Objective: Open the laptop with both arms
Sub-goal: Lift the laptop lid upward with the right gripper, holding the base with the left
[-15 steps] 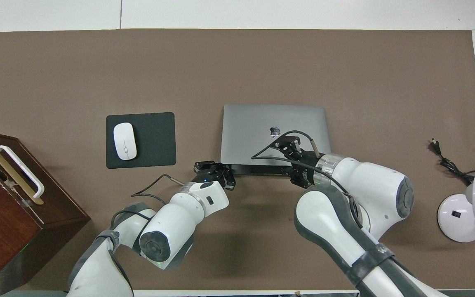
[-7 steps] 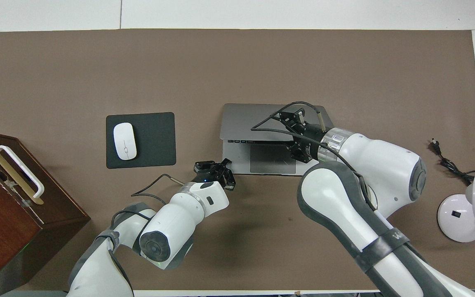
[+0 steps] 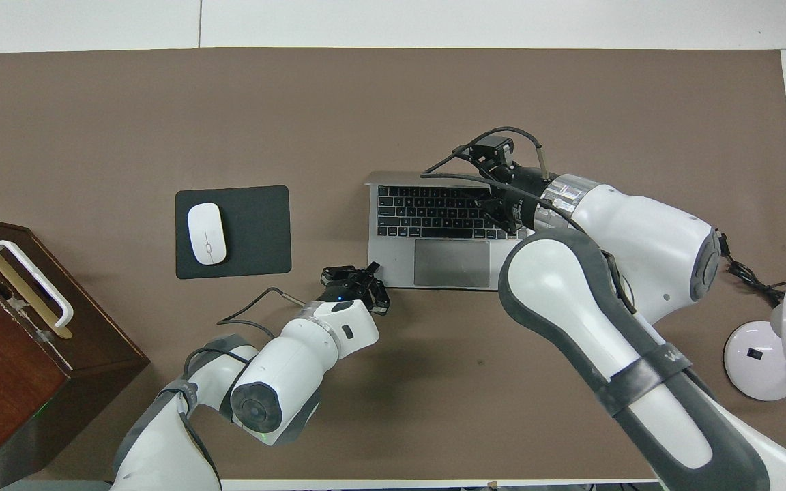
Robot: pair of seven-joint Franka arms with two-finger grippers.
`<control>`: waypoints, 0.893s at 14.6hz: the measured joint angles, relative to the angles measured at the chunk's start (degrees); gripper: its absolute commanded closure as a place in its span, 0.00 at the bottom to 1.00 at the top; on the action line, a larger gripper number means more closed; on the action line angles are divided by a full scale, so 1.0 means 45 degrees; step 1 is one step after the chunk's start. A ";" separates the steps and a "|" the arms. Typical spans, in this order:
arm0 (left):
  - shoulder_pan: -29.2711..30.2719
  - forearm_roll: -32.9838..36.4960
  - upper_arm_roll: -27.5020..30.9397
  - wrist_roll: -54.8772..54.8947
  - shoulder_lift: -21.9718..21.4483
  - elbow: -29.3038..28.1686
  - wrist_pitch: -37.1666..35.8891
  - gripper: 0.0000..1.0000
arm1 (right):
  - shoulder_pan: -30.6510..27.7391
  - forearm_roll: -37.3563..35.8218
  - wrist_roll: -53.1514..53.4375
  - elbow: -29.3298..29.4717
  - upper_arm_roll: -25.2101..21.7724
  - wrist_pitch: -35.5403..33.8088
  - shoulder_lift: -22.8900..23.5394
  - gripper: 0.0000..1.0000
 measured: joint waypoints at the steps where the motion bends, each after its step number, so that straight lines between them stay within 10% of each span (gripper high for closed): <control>1: 0.0000 0.0000 0.0000 0.0001 0.0000 0.0000 0.0000 1.00 | -0.0056 -0.0070 -0.0084 0.0188 -0.0003 0.0000 0.0080 0.26; 13: 0.0000 0.0000 -0.0001 0.0025 0.0005 0.0002 0.0004 1.00 | -0.0871 -0.1452 -0.0484 0.2052 0.0002 -0.0168 0.1064 0.26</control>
